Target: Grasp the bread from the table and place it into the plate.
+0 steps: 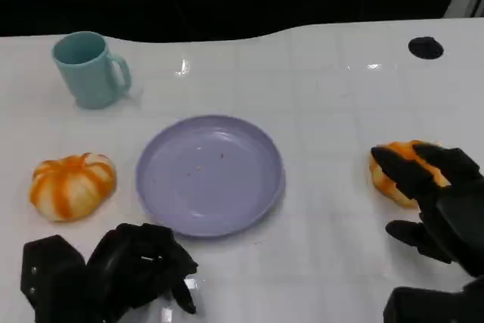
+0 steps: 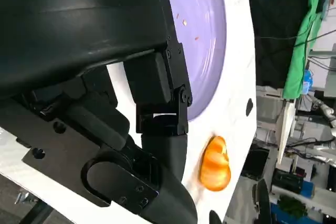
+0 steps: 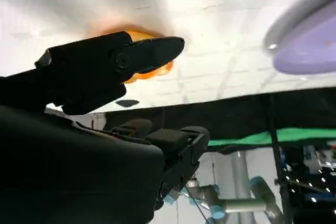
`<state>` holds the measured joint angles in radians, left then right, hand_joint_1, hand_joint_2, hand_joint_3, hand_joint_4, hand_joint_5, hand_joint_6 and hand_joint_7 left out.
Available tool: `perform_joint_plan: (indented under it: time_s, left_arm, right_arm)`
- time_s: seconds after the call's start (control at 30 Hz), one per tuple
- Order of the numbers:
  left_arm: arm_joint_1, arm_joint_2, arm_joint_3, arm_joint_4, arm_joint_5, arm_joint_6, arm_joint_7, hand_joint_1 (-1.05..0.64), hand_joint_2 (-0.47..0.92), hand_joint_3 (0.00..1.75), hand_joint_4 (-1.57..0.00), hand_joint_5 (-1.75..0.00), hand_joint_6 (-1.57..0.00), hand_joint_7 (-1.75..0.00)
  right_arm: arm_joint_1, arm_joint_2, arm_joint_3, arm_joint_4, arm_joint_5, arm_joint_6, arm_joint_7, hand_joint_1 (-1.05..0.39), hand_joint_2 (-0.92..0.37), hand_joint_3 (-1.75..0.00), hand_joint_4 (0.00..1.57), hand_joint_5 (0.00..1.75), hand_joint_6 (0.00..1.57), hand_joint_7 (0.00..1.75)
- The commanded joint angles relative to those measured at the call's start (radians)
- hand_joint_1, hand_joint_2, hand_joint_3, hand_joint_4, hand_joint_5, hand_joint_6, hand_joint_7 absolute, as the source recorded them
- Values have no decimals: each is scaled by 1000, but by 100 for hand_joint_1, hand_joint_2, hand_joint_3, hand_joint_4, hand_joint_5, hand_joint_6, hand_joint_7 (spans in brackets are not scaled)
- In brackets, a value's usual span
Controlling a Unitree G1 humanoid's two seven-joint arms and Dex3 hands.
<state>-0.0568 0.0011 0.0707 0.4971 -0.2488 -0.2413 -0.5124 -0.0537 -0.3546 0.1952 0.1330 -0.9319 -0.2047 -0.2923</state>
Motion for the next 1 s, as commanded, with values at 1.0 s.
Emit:
perform_joint_plan:
  time_s: [1.0]
  left_arm:
    - [9,6,-1,-11,3,-18,2,-105,81,1,-156,-86,-157,-53]
  right_arm:
    - [-329,7,159,490,40,199,-92,-38,-85,-1,3,46,31,2]
